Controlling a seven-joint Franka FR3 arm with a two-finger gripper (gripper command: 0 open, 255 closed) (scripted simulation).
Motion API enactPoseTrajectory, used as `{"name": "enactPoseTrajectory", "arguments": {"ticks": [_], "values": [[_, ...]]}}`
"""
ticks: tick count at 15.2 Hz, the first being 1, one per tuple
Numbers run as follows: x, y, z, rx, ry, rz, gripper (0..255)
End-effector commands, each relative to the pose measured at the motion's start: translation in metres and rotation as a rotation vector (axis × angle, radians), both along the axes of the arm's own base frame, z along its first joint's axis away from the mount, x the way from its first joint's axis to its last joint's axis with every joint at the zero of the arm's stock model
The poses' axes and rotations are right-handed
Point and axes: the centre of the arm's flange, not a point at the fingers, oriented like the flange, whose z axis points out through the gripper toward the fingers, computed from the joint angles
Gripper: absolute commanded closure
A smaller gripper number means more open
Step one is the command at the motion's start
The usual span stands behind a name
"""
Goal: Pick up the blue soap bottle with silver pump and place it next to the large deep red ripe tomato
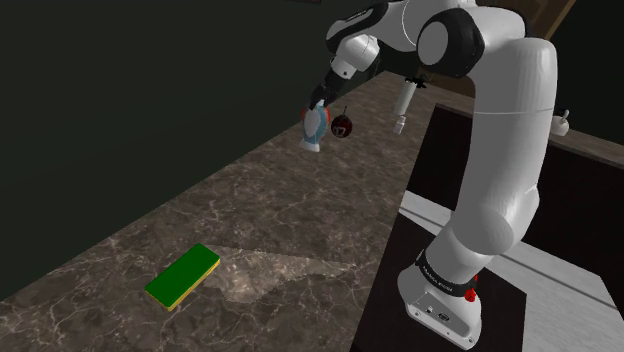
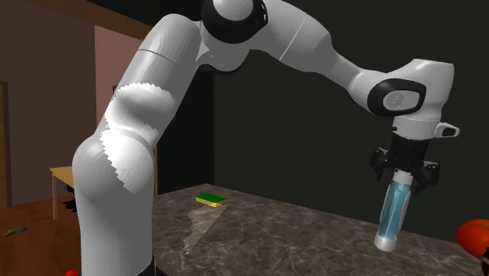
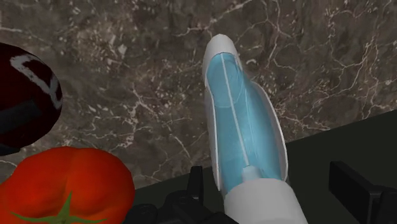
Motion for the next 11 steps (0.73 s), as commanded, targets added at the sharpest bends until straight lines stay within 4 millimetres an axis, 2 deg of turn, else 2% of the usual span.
{"name": "enactPoseTrajectory", "arguments": {"ticks": [1,3,11], "values": [[-0.006,-0.005,0.019,0.0,0.0,0.0,0],[-0.012,-0.011,0.041,0.0,0.0,0.0,0],[-0.012,-0.011,0.041,0.0,0.0,0.0,0]]}}
